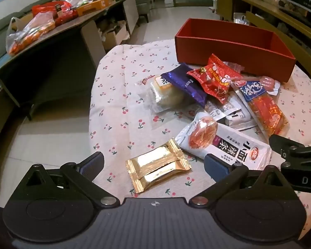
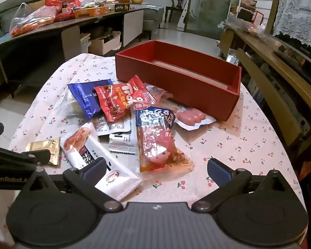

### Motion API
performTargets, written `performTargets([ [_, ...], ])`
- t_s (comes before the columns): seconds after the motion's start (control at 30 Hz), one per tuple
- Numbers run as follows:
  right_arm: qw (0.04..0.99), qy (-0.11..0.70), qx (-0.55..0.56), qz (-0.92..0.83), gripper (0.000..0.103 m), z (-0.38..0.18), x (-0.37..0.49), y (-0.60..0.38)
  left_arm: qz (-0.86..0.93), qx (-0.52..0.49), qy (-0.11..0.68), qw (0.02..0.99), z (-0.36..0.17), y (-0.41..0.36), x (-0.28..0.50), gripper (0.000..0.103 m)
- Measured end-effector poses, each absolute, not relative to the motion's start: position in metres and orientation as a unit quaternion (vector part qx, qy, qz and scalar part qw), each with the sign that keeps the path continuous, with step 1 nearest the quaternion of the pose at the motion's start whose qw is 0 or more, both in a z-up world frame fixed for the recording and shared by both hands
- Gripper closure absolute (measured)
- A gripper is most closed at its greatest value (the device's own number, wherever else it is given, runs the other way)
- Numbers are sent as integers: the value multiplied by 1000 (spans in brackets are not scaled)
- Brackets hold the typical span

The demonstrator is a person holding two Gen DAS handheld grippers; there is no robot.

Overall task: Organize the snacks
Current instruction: 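Move the left tool toward the gold cake while the right tool approaches the white noodle bag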

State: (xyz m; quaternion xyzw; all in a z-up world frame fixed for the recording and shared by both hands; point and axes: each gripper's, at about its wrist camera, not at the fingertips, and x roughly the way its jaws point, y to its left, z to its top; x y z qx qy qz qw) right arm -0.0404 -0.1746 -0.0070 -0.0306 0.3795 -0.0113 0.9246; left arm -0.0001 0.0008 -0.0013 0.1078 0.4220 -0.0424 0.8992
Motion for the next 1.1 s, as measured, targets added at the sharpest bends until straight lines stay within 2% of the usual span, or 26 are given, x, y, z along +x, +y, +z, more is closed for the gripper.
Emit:
performTargets([
  [1.1,918,395,-45,3,0,-16,-32,-166,-36,113,449,886,-13,5,4,0],
])
